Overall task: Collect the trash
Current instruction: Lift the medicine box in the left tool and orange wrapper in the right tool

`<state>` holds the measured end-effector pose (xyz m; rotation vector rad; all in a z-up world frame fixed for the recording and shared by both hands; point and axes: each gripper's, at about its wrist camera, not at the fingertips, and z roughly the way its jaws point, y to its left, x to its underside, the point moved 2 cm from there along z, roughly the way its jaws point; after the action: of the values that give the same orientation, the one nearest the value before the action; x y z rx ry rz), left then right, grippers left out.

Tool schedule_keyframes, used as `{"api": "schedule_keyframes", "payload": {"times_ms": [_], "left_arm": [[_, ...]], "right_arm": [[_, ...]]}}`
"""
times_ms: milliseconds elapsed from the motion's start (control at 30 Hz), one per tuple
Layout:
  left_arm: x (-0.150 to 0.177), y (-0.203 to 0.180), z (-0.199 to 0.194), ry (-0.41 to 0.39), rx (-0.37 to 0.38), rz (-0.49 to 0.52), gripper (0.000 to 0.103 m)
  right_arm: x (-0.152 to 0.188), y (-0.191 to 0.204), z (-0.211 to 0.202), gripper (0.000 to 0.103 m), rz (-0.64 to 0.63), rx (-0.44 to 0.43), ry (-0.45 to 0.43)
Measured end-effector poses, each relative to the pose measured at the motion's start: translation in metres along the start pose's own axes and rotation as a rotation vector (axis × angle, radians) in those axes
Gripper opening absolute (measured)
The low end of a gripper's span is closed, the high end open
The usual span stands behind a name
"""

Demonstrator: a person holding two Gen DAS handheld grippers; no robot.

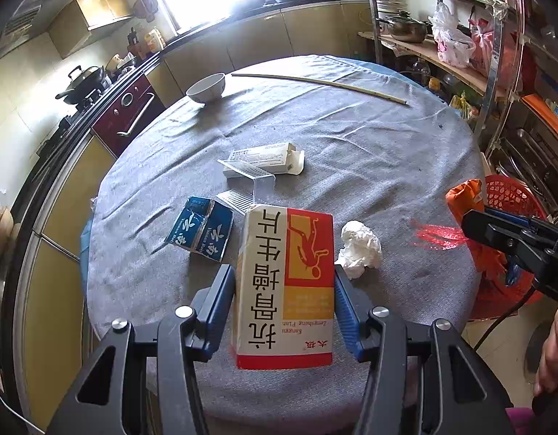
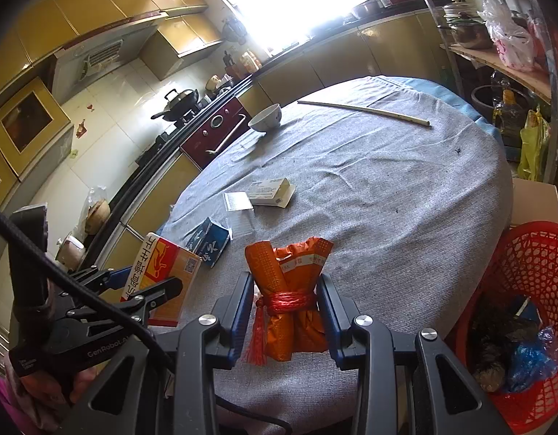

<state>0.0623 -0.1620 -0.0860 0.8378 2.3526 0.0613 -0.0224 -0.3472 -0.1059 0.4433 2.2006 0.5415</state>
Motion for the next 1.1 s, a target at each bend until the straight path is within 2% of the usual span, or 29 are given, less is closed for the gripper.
{"api": "schedule_keyframes", "payload": {"times_ms": [633, 1100], "left_arm": [[-0.006, -0.025, -0.002, -0.004, -0.002, 0.066, 0.055], [-0.017, -0.067, -0.005, -0.032, 0.021, 0.176, 0.055]], "right_arm": [[0.004, -0.019, -0.012, 0.039, 0.041, 0.009, -0.021], [0.006, -0.053, -0.036, 0.039, 0.105, 0.05, -0.065]]}}
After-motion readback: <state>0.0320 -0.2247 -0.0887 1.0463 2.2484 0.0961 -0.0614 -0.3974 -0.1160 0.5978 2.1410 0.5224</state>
